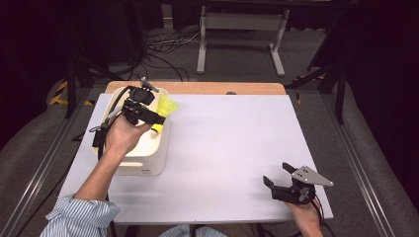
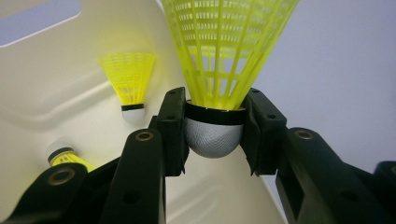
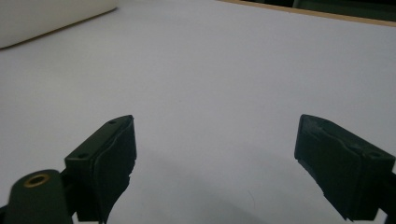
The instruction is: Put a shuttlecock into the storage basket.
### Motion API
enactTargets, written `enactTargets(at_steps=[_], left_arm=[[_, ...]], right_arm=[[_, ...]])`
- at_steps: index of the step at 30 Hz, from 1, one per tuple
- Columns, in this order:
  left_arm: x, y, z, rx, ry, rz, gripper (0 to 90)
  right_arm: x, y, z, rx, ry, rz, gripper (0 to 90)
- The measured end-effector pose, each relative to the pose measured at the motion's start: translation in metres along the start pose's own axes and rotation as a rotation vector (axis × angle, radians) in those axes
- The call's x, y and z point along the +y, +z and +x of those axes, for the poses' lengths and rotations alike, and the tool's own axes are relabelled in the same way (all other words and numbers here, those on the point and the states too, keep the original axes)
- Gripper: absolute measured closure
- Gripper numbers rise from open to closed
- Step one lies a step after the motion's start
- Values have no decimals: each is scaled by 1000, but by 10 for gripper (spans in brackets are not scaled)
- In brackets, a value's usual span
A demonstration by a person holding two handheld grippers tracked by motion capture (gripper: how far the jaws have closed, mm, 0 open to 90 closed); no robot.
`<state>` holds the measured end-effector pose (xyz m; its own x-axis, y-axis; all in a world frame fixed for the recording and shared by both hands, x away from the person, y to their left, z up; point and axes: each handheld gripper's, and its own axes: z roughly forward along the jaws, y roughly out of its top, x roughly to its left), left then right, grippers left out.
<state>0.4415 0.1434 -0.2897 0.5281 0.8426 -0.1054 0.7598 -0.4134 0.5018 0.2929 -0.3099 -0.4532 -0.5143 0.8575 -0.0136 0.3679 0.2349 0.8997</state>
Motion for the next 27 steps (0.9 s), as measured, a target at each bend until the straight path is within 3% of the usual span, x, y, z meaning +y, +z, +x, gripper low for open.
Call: enactTargets(at_steps=[10,27], left_arm=[[-5,0,11,12,-43,-4,643],[-14,11,34,49,-101,33,642]], right_arm=[[0,-1,-1,0,3,-3,134],[-1,-1,-2,1,4,-1,135]])
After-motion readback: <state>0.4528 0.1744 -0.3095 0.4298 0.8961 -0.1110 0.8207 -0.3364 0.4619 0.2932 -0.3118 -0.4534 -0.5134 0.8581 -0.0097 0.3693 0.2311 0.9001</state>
